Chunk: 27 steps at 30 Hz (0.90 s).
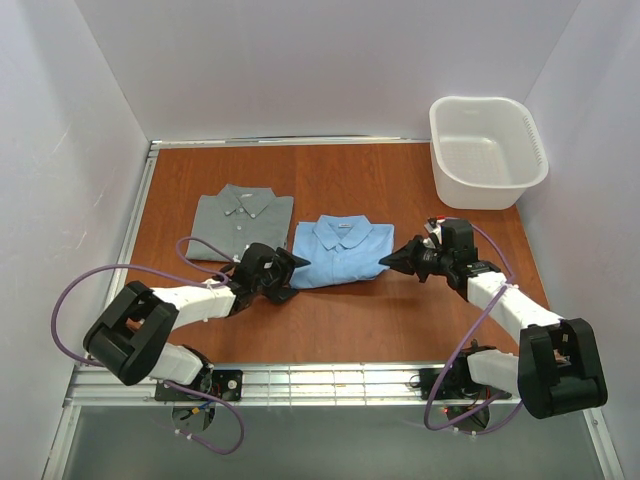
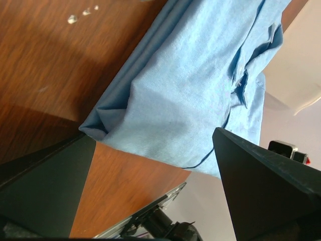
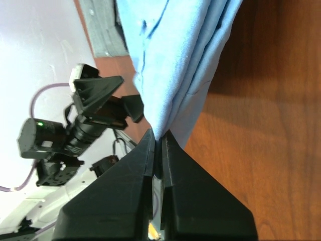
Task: Fold and stack the long sleeve shirts
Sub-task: Neatly place the folded shirt to the corner
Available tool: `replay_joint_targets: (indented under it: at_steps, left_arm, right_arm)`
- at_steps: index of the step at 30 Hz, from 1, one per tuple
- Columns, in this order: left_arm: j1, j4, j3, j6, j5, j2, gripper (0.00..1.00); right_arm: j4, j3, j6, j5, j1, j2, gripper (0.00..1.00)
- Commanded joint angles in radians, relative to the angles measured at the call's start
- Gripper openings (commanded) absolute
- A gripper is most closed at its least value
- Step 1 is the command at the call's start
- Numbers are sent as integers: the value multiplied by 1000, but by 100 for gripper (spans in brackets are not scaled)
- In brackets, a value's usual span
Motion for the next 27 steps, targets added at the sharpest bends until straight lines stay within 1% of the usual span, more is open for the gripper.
replay_joint_targets:
  at_steps: [1, 2, 3, 6, 7, 9, 10, 12, 15, 16, 17, 18, 20, 21, 23, 24, 27]
  left_arm:
    - [0, -117, -7, 114, -50, 43, 91]
    - [0, -132, -4, 133, -47, 38, 91]
    - [2, -175, -2, 152, -44, 14, 92]
    - [0, -255, 14, 244, -48, -36, 94]
    - [2, -279, 22, 301, -55, -65, 94]
    - [2, -328, 74, 396, -68, -83, 94]
    - [3, -356, 100, 489, -76, -86, 94]
    - [3, -390, 188, 586, -76, -76, 94]
    - [5, -448, 339, 740, -76, -1, 94]
    - [3, -472, 379, 763, -103, 27, 93]
    - [5, -502, 413, 822, -105, 89, 91]
    - [5, -506, 482, 853, -101, 117, 89]
    - [3, -519, 543, 934, -93, 198, 84]
    - [3, -520, 589, 958, -91, 222, 84]
    - [5, -525, 634, 1031, -90, 291, 84]
    - [7, -528, 681, 1057, -59, 318, 84]
    - [7, -557, 748, 1143, -42, 401, 84]
  right_arm:
    - [-56, 4, -92, -35, -15, -15, 1]
    - [-112, 11, -120, -33, -15, -7, 1]
    - [-144, 16, -188, -32, -20, -3, 1]
    - [-261, 16, -285, 22, -24, 2, 1]
    - [-280, 8, -336, 26, -26, 5, 1]
    - [-310, -21, -370, 31, -29, 5, 1]
    - [-313, -30, -400, 30, -32, 6, 1]
    - [-333, -50, -436, 20, -33, 16, 1]
    - [-384, -42, -512, 43, -40, 45, 1]
    - [-389, -42, -525, 45, -41, 48, 1]
    - [-393, -41, -549, 45, -41, 49, 1]
    - [-404, -35, -563, 54, -43, 57, 1]
    - [-450, -15, -609, 72, -44, 63, 1]
    - [-462, -10, -621, 89, -43, 68, 1]
    - [-488, 1, -641, 102, -47, 69, 1]
    - [-494, 1, -647, 112, -47, 71, 1]
    - [-508, 8, -663, 123, -49, 75, 1]
